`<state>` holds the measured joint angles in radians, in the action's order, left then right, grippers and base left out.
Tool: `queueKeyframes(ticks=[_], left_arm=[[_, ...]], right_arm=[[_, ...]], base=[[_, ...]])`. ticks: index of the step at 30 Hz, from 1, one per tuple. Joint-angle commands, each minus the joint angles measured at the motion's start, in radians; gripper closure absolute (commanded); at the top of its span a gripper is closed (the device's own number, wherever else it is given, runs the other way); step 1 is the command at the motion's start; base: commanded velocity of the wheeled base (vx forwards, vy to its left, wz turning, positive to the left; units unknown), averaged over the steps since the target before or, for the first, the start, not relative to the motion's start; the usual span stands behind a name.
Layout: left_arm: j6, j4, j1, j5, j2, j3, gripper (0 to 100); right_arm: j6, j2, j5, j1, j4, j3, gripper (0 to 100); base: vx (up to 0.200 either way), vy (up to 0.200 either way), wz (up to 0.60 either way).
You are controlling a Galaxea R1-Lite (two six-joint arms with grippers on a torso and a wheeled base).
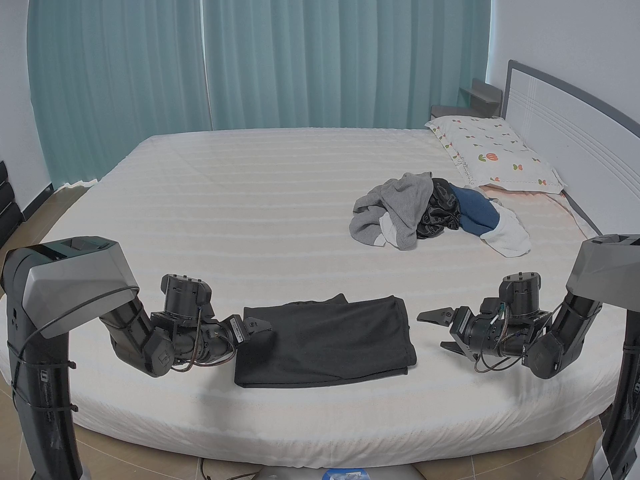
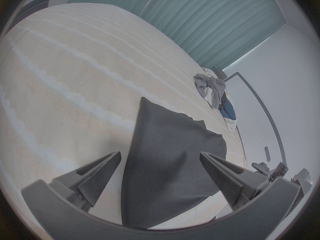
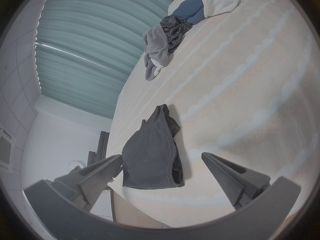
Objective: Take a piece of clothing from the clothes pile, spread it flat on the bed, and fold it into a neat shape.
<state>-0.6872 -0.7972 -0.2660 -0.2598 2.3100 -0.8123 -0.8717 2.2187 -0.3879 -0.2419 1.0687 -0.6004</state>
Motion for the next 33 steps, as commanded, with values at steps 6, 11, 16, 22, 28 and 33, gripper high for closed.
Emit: queueKeyframes(ticks=[6,11,16,22,28,33], left_arm=[[-0.008,0.001,-0.001,-0.001,0.029,-0.022,100],[-0.011,0.0,-0.001,0.002,0.025,-0.018,100],[-0.011,-0.002,0.004,0.002,0.02,-0.002,100],[-0.026,-0.005,0.025,0.002,0.008,0.01,100],[-0.035,-0.005,0.025,0.002,0.008,0.01,100],[-0.046,-0.005,0.025,0.002,0.008,0.009,100]], right_arm=[[-0.001,0.006,0.0,0.0,0.0,-0.001,0],[-0.001,0.006,-0.008,0.003,0.0,-0.001,0],[-0.001,0.004,-0.016,0.009,0.0,-0.001,0],[-0.001,0.004,-0.016,0.009,0.0,-0.001,0],[-0.001,0.004,-0.016,0.009,0.0,-0.001,0],[-0.001,0.004,-0.016,0.009,-0.001,-0.001,0]], base=[[0.0,0.0,0.0],[0.0,0.0,0.0],[0.0,0.0,0.0],[0.0,0.0,0.0],[0.0,0.0,0.0],[0.0,0.0,0.0]])
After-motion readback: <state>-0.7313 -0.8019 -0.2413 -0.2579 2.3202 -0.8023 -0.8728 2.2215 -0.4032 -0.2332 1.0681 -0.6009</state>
